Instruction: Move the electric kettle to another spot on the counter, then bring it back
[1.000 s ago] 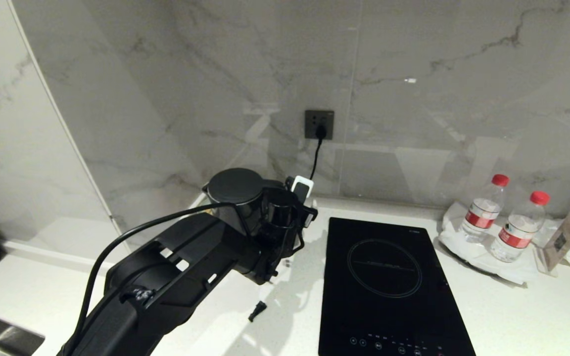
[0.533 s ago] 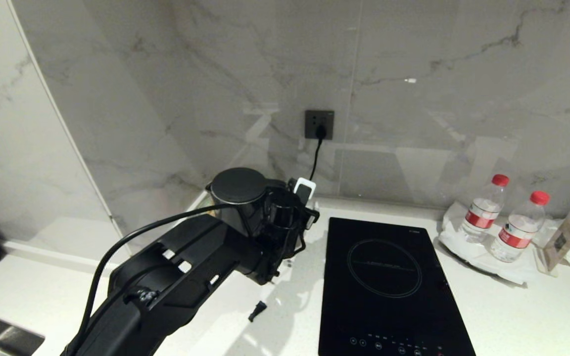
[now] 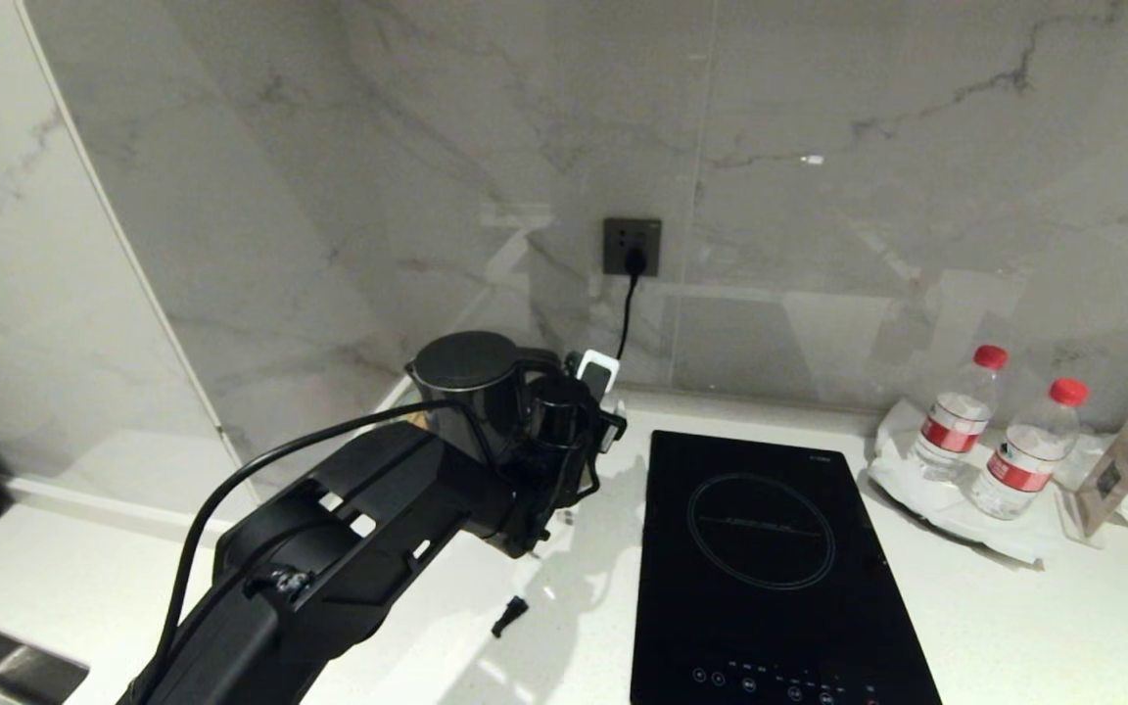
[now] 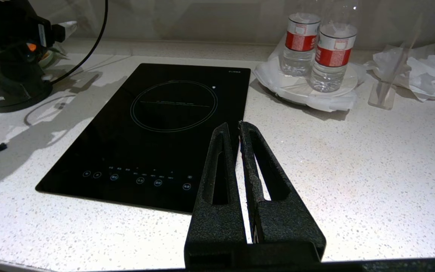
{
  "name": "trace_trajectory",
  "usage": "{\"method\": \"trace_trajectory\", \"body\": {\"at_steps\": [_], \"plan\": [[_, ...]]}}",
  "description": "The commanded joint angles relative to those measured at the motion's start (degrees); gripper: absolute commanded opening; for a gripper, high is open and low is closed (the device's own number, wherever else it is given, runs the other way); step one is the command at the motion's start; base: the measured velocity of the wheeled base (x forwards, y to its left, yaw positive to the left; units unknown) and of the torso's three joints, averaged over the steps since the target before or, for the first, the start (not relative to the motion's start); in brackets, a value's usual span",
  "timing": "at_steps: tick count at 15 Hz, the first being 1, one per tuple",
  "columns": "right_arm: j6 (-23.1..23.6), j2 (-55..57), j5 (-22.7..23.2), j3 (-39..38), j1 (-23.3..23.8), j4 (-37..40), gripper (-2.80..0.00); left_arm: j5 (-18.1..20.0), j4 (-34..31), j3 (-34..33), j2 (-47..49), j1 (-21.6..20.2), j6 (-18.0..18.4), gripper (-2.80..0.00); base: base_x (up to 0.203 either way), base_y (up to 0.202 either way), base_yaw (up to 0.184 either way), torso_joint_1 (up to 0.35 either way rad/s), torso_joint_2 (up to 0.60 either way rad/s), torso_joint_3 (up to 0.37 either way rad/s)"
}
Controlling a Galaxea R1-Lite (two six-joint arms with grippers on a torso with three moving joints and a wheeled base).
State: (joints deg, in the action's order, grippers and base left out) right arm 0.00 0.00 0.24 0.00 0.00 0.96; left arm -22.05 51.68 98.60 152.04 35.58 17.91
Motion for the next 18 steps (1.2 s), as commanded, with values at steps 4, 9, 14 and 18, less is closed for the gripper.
{"method": "trace_trajectory", "body": {"at_steps": [4,9,14,18], "plan": [[-0.1,0.0,0.0,0.0,0.0,0.1,-2.8,-0.8,1.6,-1.7,0.0,-0.1,-0.3,0.0,0.0,0.0,0.0,0.0,0.0,0.0],[-0.1,0.0,0.0,0.0,0.0,0.0,-2.8,-3.1,8.1,-9.6,0.3,0.4,-0.6,0.0,0.0,0.0,0.0,0.0,0.0,0.0],[-0.1,0.0,0.0,0.0,0.0,0.0,-2.8,-4.9,11.7,-15.5,-1.6,0.5,-2.8,0.0,0.0,0.0,0.0,0.0,0.0,0.0],[0.0,0.0,0.0,0.0,0.0,0.1,-2.8,-4.9,16.9,-24.4,-5.2,1.3,-3.0,0.0,0.0,0.0,0.0,0.0,0.0,0.0]]}}
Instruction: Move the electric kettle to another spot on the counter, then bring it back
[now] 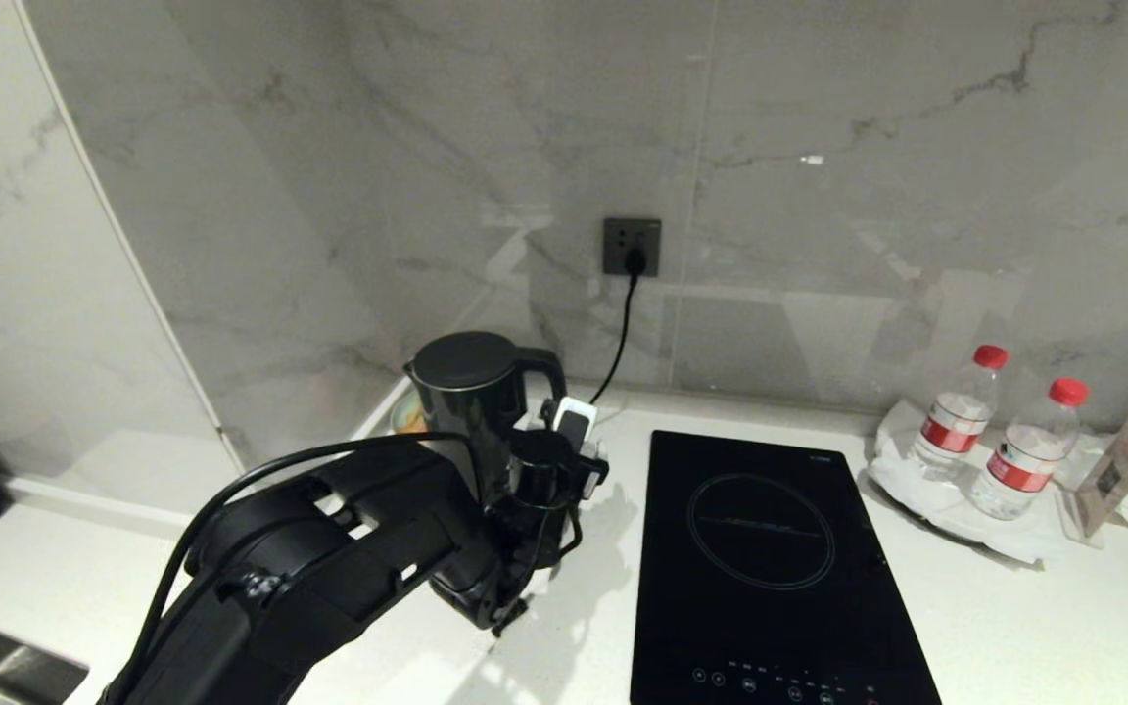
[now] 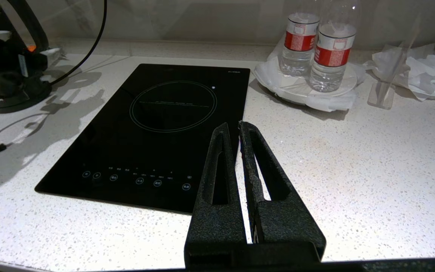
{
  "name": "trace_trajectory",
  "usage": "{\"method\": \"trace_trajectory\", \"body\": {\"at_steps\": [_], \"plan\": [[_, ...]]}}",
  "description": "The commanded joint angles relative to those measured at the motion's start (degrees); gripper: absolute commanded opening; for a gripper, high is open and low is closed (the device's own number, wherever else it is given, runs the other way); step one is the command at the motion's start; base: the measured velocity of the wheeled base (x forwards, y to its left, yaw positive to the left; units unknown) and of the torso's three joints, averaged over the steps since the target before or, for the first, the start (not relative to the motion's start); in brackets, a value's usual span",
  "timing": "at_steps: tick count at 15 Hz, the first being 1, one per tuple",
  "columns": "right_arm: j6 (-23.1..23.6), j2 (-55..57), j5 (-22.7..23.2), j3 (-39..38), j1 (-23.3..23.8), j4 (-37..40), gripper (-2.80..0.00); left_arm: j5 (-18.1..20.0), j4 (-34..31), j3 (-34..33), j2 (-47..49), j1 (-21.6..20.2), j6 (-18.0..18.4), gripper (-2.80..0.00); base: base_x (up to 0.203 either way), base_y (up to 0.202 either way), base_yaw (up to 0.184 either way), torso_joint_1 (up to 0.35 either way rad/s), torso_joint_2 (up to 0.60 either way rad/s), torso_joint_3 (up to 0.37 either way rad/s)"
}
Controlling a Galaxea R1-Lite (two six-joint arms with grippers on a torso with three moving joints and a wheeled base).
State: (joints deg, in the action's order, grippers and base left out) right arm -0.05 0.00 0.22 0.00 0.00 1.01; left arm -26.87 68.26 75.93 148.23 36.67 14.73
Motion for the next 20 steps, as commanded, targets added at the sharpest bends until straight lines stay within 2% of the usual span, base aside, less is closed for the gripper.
{"method": "trace_trajectory", "body": {"at_steps": [1,4,7,11,14,20], "plan": [[0.0,0.0,0.0,0.0,0.0,0.0,-2.8,-0.1,1.7,-3.7,-1.9,0.3,-0.3,0.0,0.0,0.0,0.0,0.0,0.0,0.0],[0.0,0.0,0.0,0.0,0.0,0.0,-2.8,-0.1,4.0,-10.5,-4.4,1.4,-3.3,0.0,0.0,0.0,0.0,0.0,0.0,0.0],[0.0,0.1,0.0,0.0,0.0,0.0,-2.8,-0.2,4.5,-16.6,-6.5,7.2,-8.4,0.0,0.0,0.0,0.0,0.0,0.0,0.0],[0.0,0.0,0.0,0.0,0.0,0.0,-2.8,-3.3,1.8,-16.0,-4.0,11.0,-10.0,0.0,0.0,0.0,0.0,0.0,0.0,0.0],[0.0,0.0,0.0,0.0,0.0,0.0,-2.8,-4.1,-3.3,-13.5,-4.4,11.5,-12.9,0.0,0.0,0.0,0.0,0.0,0.0,0.0],[0.0,0.0,0.0,0.0,0.0,0.0,-2.8,-5.1,-4.1,-14.1,-5.9,13.0,-12.8,0.0,0.0,0.0,0.0,0.0,0.0,-0.033]]}}
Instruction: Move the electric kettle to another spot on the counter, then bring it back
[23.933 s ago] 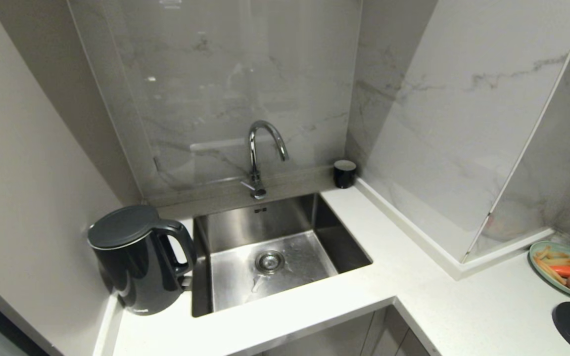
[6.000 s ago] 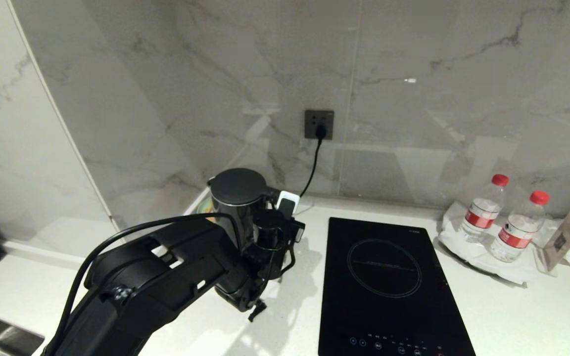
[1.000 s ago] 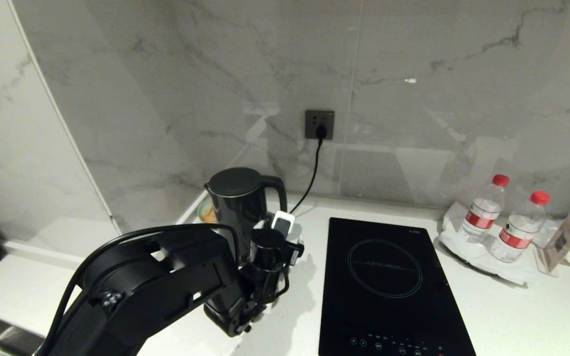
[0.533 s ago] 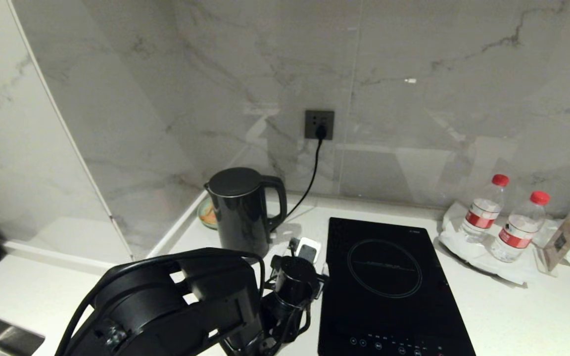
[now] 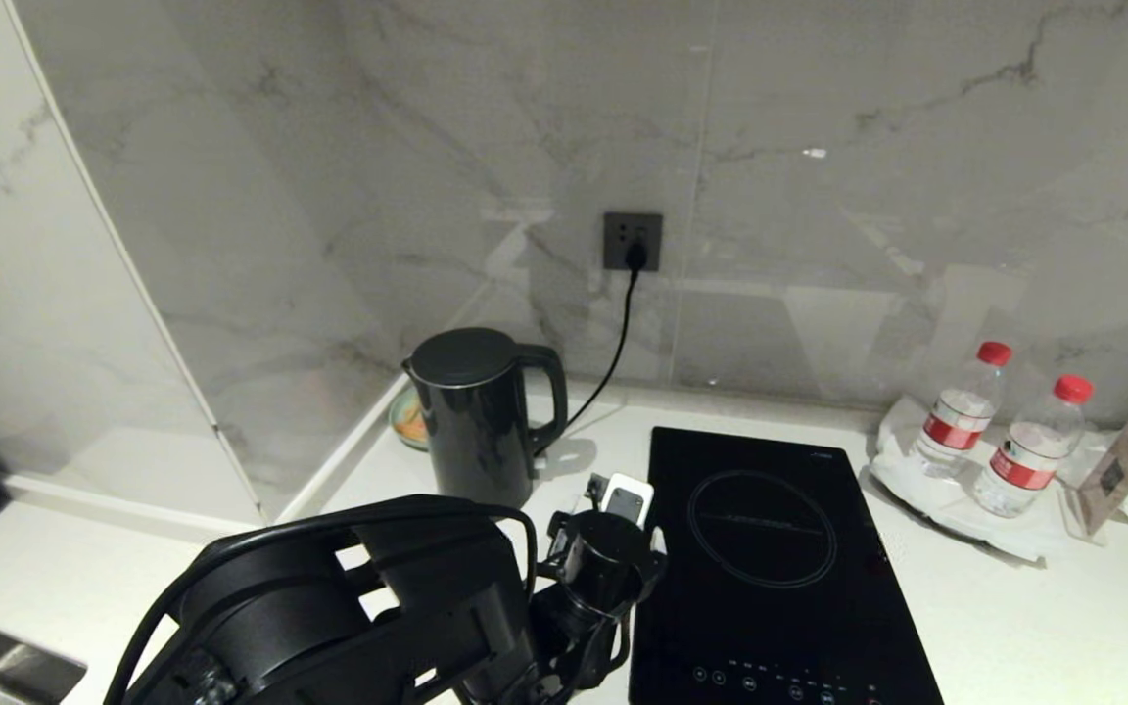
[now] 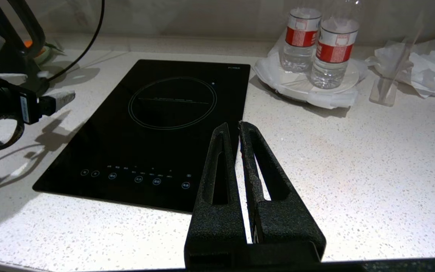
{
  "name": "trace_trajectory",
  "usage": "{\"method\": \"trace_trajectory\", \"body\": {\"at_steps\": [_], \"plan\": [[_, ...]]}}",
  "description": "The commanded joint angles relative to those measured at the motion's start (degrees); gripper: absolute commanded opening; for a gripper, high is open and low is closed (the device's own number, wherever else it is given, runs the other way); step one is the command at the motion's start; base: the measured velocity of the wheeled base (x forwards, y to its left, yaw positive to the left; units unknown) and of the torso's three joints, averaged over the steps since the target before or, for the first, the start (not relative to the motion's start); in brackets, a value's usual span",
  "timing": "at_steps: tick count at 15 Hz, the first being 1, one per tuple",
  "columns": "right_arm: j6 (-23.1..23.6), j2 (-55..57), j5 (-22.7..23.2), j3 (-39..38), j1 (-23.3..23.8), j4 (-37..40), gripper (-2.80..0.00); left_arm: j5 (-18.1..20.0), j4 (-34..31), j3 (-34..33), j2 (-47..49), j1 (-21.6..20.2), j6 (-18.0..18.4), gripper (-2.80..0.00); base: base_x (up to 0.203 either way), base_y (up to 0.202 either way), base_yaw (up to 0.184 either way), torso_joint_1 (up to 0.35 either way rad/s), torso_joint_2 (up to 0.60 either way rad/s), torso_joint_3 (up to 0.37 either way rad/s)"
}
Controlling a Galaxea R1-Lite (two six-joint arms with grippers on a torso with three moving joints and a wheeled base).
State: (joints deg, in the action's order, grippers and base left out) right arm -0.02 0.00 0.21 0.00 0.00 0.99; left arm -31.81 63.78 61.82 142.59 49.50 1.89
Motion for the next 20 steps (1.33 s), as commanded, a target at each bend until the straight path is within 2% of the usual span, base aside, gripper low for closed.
{"method": "trace_trajectory", "body": {"at_steps": [1,11,15,17,20], "plan": [[0.0,0.0,0.1,0.0,0.0,0.1,-2.8,-0.2,0.4,0.0,-0.5,0.3,0.0,0.0,0.0,0.0,0.0,0.002,0.0,-0.157],[-0.1,0.0,0.1,0.0,0.0,0.0,-2.8,-0.3,0.7,1.2,-1.3,0.3,-0.3,0.0,0.0,0.0,0.0,0.003,0.0,-0.166],[-0.1,0.0,0.1,0.0,0.0,0.1,-2.8,-1.6,-0.9,7.7,-0.8,0.4,-0.4,0.0,0.0,0.0,0.0,0.001,0.0,-0.007],[0.0,0.0,0.1,0.0,0.0,0.0,-2.8,-3.6,-5.8,12.7,0.3,0.9,-3.0,0.0,0.0,0.0,0.0,0.0,0.0,0.0],[-0.1,0.1,0.0,0.0,0.0,0.0,-2.8,-4.0,-17.5,19.4,0.9,1.5,-11.7,0.0,0.0,0.0,0.0,0.0,0.0,0.0]]}}
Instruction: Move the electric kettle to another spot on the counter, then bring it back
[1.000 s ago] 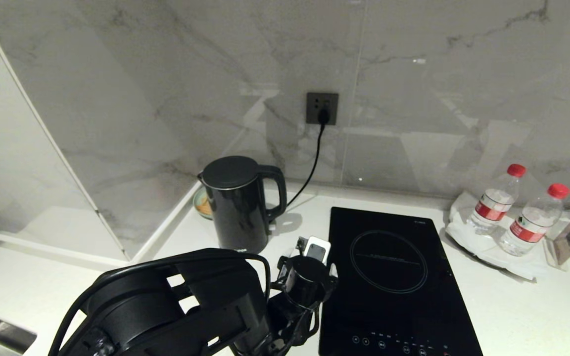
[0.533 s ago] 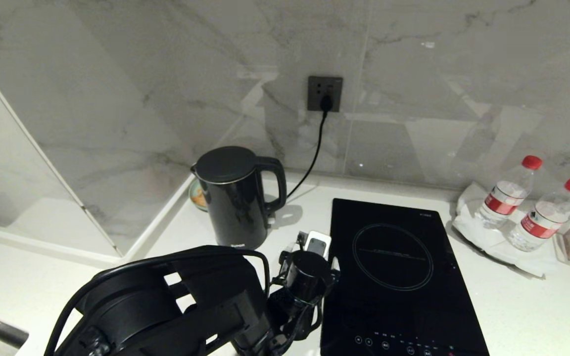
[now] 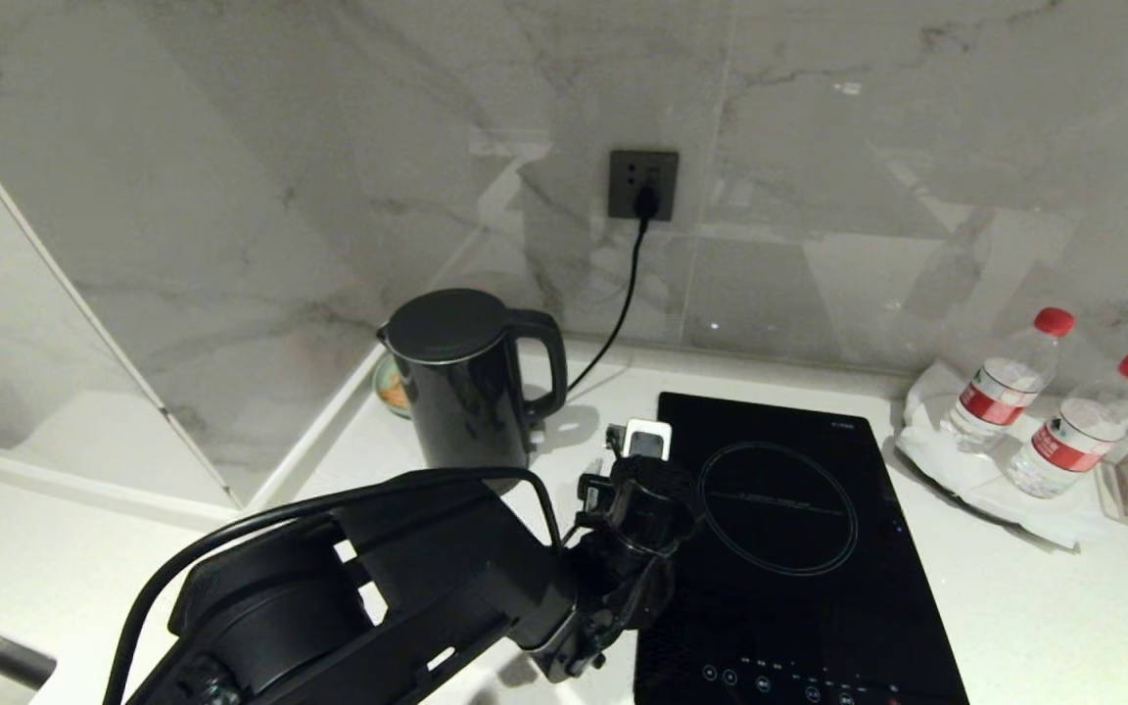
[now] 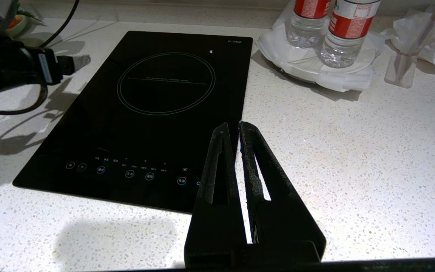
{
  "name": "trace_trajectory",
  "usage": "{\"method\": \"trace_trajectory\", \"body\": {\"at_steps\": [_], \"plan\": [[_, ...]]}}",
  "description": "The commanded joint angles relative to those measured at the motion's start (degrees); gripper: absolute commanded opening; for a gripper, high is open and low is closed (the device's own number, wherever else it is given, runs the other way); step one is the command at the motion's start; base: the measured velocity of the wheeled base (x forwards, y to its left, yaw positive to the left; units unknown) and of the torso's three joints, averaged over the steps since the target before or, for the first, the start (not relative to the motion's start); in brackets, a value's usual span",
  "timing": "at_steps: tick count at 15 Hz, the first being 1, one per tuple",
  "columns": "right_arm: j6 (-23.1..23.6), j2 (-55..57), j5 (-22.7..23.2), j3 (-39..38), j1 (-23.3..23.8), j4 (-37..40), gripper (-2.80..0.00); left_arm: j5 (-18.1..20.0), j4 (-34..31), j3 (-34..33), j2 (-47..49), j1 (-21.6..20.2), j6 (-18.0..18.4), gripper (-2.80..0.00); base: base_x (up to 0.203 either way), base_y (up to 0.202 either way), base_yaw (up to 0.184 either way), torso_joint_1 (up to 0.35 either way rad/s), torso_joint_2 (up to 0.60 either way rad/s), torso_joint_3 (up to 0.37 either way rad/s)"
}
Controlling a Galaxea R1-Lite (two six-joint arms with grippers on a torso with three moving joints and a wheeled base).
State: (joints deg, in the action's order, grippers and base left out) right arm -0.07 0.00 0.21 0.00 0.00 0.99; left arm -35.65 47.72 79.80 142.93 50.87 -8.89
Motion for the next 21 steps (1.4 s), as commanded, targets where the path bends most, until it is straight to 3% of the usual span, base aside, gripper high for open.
{"method": "trace_trajectory", "body": {"at_steps": [1,3,6,21], "plan": [[0.0,0.0,0.0,0.0,0.0,0.0,-2.8,-0.2,-3.9,4.1,1.2,0.1,-2.7,0.0,0.0,0.0,0.0,0.0,0.0,0.0],[0.0,0.0,0.1,0.0,0.0,0.1,-2.8,-0.3,-7.7,9.4,3.8,-0.2,-5.1,0.0,0.0,0.0,0.0,0.0,0.0,0.0],[0.0,0.1,0.0,0.0,0.0,0.0,-2.8,-1.0,-8.6,12.9,6.3,-1.3,-5.5,0.0,0.0,0.0,0.0,0.0,0.0,0.0],[0.0,0.0,0.1,0.0,0.0,0.0,-2.8,-1.5,-8.6,17.8,7.6,-8.3,-5.3,0.0,0.0,0.0,0.0,0.0,0.0,0.0]]}}
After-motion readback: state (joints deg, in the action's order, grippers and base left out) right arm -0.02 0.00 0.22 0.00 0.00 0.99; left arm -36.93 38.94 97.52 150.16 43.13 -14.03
